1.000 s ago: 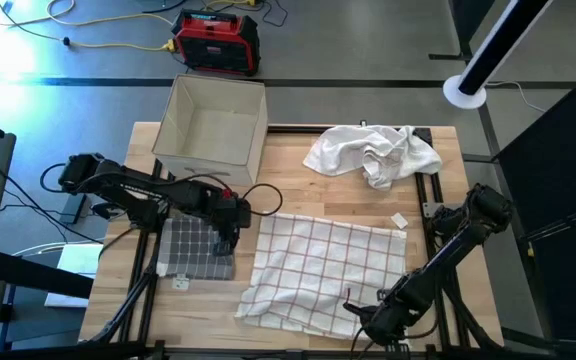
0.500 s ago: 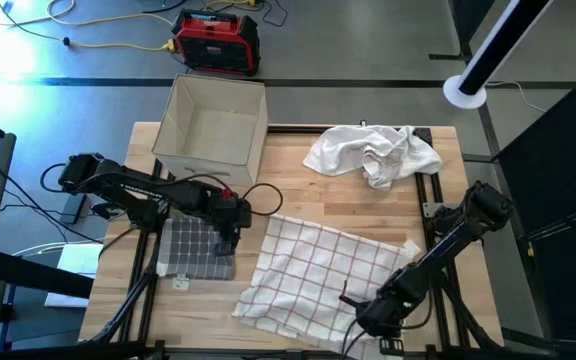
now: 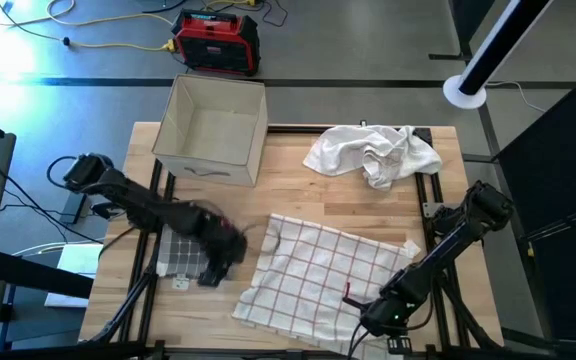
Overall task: Fold towel
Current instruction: Fold the bottom white towel
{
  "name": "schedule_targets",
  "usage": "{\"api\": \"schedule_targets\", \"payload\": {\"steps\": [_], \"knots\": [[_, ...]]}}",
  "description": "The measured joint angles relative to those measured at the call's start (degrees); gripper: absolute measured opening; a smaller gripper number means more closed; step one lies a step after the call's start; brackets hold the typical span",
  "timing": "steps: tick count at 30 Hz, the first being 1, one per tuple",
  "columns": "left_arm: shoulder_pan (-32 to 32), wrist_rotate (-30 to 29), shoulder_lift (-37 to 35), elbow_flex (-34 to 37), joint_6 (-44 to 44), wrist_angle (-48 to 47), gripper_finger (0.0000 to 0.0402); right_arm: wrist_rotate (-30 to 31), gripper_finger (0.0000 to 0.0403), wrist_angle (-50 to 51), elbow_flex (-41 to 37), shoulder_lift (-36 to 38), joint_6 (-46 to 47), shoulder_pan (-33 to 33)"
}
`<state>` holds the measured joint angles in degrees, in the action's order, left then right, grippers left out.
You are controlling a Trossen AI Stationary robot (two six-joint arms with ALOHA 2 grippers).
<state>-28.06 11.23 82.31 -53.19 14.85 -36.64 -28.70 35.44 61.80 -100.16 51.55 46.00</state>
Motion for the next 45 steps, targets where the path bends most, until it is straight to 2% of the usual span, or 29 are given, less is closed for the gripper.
{"api": "schedule_targets", "payload": {"steps": [3,6,9,15,19,25,30,34,37,41,45], "knots": [[-5.81,-7.74,0.45,0.0,3.56,2.99,0.0154,1.93,0.0,0.69,0.0,0.01,-0.53,0.02],[-8.37,-12.88,1.13,0.0,6.74,6.36,0.0154,3.69,0.0,1.1,0.0,0.02,-1.75,0.0],[-11.09,-13.36,3.68,0.0,11.65,11.89,0.0154,4.68,0.0,1.66,0.0,0.04,-3.06,-0.1],[-14.98,-9.17,12.36,-0.49,18.59,26.76,0.0176,4.46,0.0,4.98,0.01,0.04,-7.17,-0.11],[-16.13,-9.72,19.31,-4.55,20.87,22.29,0.0195,4.77,0.0,9.12,0.02,0.04,-11.79,0.12],[-16.74,-10.83,26.19,-11.18,22.89,12.77,0.0197,5.14,0.0,13.7,-1.3,0.11,-15.21,1.04],[-17.26,-13.7,26.94,-13.48,25.51,10.86,0.0196,4.63,0.0,11.06,-2.27,0.55,-12.76,1.38],[-17.93,-20.42,26.72,-16.12,26.9,11.51,0.0195,4.91,0.0,9.98,-2.32,0.61,-12.86,1.36],[-18.44,-24.83,26.92,-17.68,24.69,13.44,0.0195,5.08,0.0,9.77,-2.32,0.61,-13.02,1.38],[-19.07,-25.99,27.62,-18.0,21.16,15.16,0.0195,5.25,0.0,9.78,-2.32,0.61,-14.7,1.37],[-19.42,-25.03,29.3,-17.79,23.93,13.93,0.0195,5.79,0.0,9.89,-2.34,0.61,-14.97,1.36]]}}
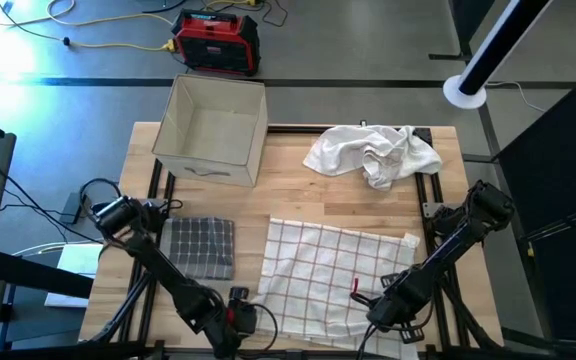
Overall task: Fold towel
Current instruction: Fold the bottom white towel
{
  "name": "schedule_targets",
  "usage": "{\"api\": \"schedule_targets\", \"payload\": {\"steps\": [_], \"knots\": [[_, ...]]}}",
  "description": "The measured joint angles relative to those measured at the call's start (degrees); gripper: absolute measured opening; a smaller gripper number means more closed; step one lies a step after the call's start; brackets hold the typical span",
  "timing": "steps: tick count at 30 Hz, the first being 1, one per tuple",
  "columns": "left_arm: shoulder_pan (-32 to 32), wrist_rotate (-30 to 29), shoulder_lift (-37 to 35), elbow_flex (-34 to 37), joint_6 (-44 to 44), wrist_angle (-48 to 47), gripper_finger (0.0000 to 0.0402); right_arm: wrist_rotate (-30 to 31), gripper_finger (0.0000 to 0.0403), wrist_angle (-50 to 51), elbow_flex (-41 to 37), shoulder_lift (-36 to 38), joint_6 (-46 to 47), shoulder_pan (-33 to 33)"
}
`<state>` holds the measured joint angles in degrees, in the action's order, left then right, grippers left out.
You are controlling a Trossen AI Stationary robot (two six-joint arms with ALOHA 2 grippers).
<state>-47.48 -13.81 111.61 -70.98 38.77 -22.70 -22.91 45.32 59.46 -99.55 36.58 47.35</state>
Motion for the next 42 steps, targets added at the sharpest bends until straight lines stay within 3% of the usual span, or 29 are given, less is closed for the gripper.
{"api": "schedule_targets", "payload": {"steps": [12,15,20,22,29,35,38,42], "knots": [[0.02,-0.22,3.85,-0.39,-2.64,0.24,0.0189,0.42,0.0,0.78,0.0,-0.02,0.9,0.39],[0.88,0.93,3.72,-0.47,-2.45,-1.04,0.0151,0.43,0.0,0.83,0.0,-0.02,0.9,0.44],[2.93,7.96,3.55,-2.45,-5.15,-7.88,0.0032,0.52,0.0,2.36,-0.02,0.48,0.8,0.41],[3.5,10.56,3.34,-3.04,-7.38,-10.81,0.0011,1.84,0.0,4.7,-0.02,1.88,0.68,0.19],[8.25,12.56,-0.02,-2.64,-10.07,-29.91,0.0017,12.36,0.0,13.43,-0.02,12.92,4.44,-0.9],[17.03,14.95,-4.65,-2.86,-15.65,-32.35,0.001,21.14,0.0,23.68,-0.02,22.32,10.58,-2.83],[20.98,17.37,-6.23,-2.88,-16.96,-31.06,0.001,20.97,0.0,22.33,-0.02,25.13,11.92,-3.2],[23.23,20.77,-6.54,-2.88,-19.66,-30.57,0.001,23.81,0.0,13.28,-0.04,24.93,14.76,-1.65]]}}
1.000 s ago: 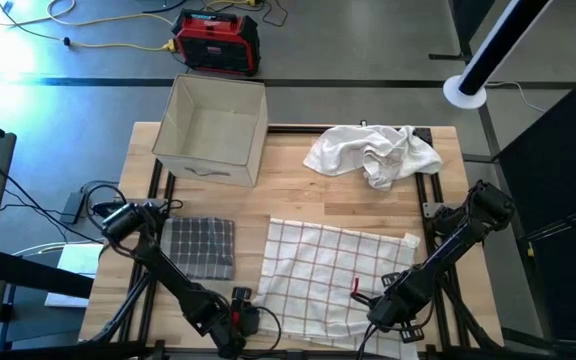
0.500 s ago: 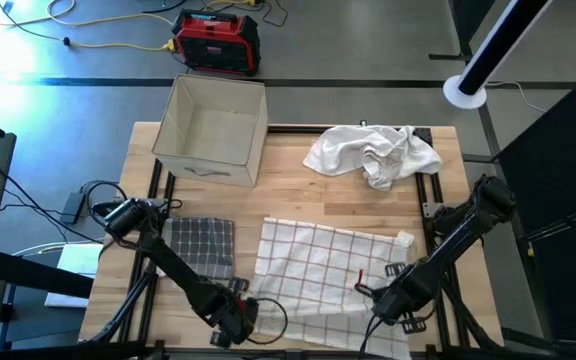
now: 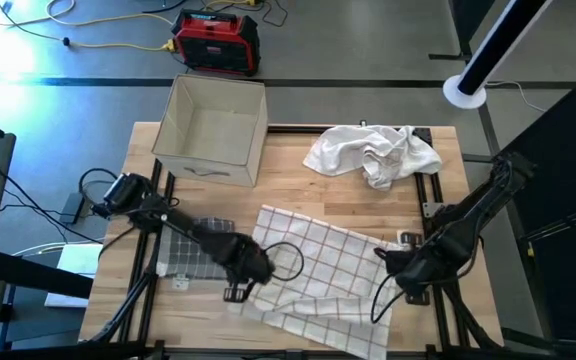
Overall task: Fold towel
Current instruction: Fold the bottom white towel
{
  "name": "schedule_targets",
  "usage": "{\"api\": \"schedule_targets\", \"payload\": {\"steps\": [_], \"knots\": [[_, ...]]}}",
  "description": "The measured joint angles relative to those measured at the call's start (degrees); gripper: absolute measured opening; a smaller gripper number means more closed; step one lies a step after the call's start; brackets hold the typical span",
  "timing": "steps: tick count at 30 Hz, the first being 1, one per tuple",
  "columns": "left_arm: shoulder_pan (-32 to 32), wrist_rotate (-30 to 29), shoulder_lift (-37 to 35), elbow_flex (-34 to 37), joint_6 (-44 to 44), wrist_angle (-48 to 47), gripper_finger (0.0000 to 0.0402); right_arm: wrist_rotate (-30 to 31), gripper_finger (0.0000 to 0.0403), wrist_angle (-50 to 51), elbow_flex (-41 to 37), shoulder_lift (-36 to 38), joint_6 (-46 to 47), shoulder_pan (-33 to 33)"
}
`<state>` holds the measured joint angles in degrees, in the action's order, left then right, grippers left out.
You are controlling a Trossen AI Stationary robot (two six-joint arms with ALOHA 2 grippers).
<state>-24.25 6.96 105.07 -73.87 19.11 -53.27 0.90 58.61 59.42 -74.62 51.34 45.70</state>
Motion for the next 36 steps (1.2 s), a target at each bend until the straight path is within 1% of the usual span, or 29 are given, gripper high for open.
{"api": "schedule_targets", "payload": {"steps": [2,6,9,11,14,17,22,24,27,29,31,33,36], "knots": [[0.43,3.55,0.0,0.01,-2.09,-0.02,0.001,0.84,0.0,-6.52,-0.55,-0.86,2.25,0.18],[0.68,10.24,0.0,0.0,-4.21,-0.12,0.001,-0.18,0.0,-19.0,-3.93,-3.35,8.5,-0.35],[0.61,12.11,0.0,0.0,-4.6,-0.78,0.001,-0.53,0.0002,-21.75,-6.24,-6.12,12.18,-0.93],[0.55,12.46,0.0,0.0,-4.32,-0.92,0.001,-0.65,0.0011,-21.4,-7.78,-8.34,12.7,-0.93],[0.52,12.46,0.0,0.0,-3.85,-0.92,0.001,-0.59,0.0044,-21.67,-9.17,-11.2,10.52,-0.75],[0.52,11.71,-0.02,0.0,-2.45,-0.87,0.001,-0.19,0.0093,-22.51,-9.51,-13.17,6.6,-0.66],[0.52,11.17,-0.02,0.0,-2.33,-0.38,0.001,-0.25,0.017,-26.75,-9.49,-15.39,0.32,-0.55],[0.51,11.15,-0.02,0.0,-2.69,-0.33,0.001,-0.25,0.0192,-28.17,-9.44,-16.45,-1.14,-0.53],[0.17,10.66,-0.02,0.0,-2.73,-0.31,0.001,-0.27,0.021,-27.79,-9.46,-18.35,-0.87,-0.55],[0.17,10.49,-0.02,0.0,-2.73,-0.27,0.001,-1.0,0.0209,-28.29,-9.47,-19.13,-0.7,-0.71],[0.18,10.49,-0.02,0.0,-2.78,-0.25,0.001,-1.48,0.0192,-29.22,-9.47,-19.33,-0.13,-0.71],[0.2,10.47,-0.02,0.0,-2.99,-0.25,0.001,-1.49,0.0158,-29.67,-9.47,-19.27,0.59,-0.71],[0.24,10.29,-0.04,0.0,-3.29,-0.24,0.001,-1.5,0.0081,-30.32,-9.44,-19.09,1.11,-0.66]]}}
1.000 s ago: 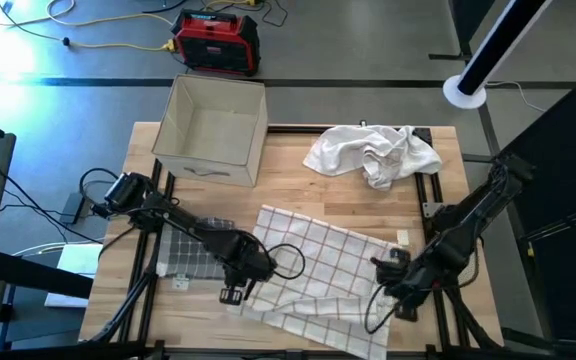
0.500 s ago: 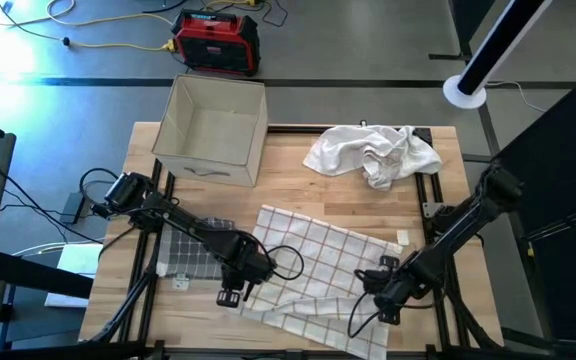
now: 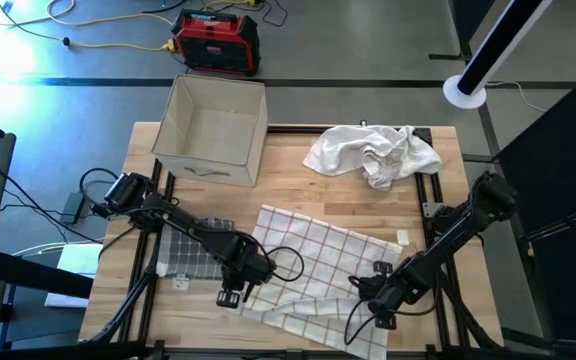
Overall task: Fold towel
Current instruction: Fold the bottom white towel
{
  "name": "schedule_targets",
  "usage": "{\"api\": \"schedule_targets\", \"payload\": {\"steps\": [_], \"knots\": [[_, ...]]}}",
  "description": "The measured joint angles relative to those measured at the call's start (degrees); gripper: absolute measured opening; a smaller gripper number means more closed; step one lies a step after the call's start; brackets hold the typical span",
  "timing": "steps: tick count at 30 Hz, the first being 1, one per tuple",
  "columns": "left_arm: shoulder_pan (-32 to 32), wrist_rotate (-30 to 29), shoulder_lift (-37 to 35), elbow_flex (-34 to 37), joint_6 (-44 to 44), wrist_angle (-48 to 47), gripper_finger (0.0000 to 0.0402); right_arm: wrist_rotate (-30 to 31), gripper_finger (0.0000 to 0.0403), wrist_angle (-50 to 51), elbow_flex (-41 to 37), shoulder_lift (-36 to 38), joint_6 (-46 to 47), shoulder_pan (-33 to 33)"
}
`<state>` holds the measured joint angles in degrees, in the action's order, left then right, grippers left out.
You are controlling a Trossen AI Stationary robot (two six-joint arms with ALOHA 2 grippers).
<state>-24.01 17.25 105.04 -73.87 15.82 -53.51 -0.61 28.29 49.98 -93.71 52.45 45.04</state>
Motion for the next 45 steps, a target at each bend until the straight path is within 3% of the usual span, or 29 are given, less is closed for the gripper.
{"api": "schedule_targets", "payload": {"steps": [2,4,15,23,32,36,45], "knots": [[0.05,-0.07,0.0,0.0,-0.03,0.02,0.001,-0.07,0.0028,-0.13,0.0,0.0,0.0,0.0],[0.04,-0.14,0.0,0.0,-0.09,0.02,0.001,-0.21,0.0011,-0.38,0.0,0.0,0.45,0.0],[0.04,-2.07,0.0,0.0,-0.03,0.0,0.001,-1.5,0.0001,-0.52,0.15,2.09,4.72,0.0],[0.04,-2.07,0.0,0.0,0.0,0.0,0.001,-10.4,0.0,-4.75,0.24,8.16,7.76,0.77],[0.04,-2.48,-0.03,-0.02,-0.4,0.0,0.001,-4.13,0.0002,-4.19,0.29,7.86,10.21,1.92],[0.04,-2.49,-0.03,-0.02,-0.48,0.02,0.001,-2.88,0.0039,-4.23,0.28,6.98,10.56,1.17],[0.2,-2.5,-0.05,-0.02,-0.99,0.0,0.001,-5.54,0.0211,-4.17,0.2,1.88,10.55,-0.39]]}}
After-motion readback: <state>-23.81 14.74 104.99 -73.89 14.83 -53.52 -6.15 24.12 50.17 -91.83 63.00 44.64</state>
